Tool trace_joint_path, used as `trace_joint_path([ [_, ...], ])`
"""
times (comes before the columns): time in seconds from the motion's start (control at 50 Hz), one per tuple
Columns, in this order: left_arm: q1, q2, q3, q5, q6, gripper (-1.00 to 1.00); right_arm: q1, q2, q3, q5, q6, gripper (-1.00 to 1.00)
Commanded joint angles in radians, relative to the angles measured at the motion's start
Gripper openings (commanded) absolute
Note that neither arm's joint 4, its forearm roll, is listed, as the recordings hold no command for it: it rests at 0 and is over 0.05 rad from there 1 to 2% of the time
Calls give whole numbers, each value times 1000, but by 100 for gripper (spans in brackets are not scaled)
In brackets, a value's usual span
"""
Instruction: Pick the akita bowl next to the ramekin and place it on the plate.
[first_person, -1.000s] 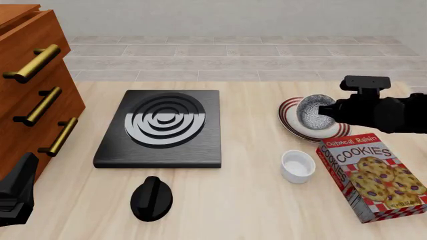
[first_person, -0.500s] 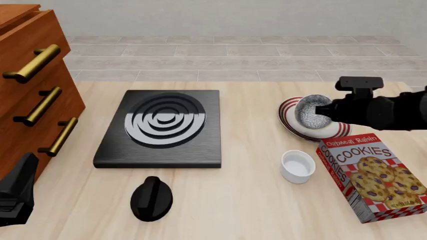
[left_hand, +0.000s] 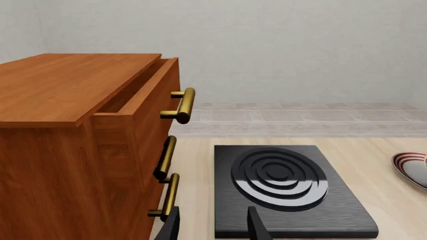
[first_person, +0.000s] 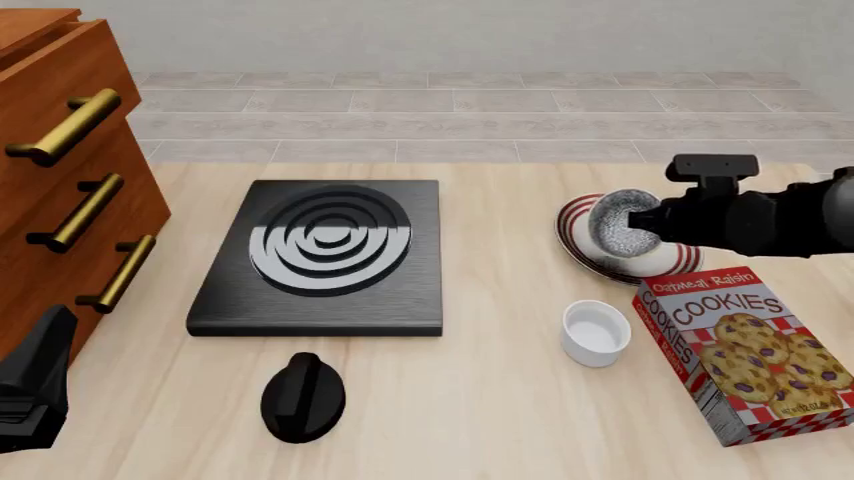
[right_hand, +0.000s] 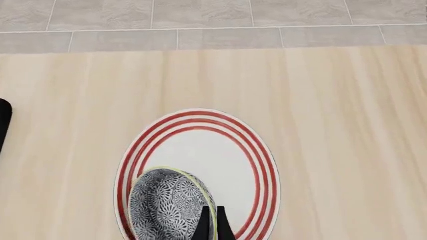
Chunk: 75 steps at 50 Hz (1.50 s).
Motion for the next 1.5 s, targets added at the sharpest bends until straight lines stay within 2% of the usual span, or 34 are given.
trace_joint_path([
  [0.02,0,0,0,0,0,100,-11,24,-21,-10,-3,-100],
  [0.78,2,0,0,0,0,100,-16,101,-46,-50,5,-100],
  [1.18,0,0,0,0,0,100,-40,116,-74,-49,-25,-100],
  [1.2,0,0,0,0,0,100,-42,116,-76,-47,-27,100],
  [1.5,0,0,0,0,0,100,-41,105,-81,-45,-33,100],
])
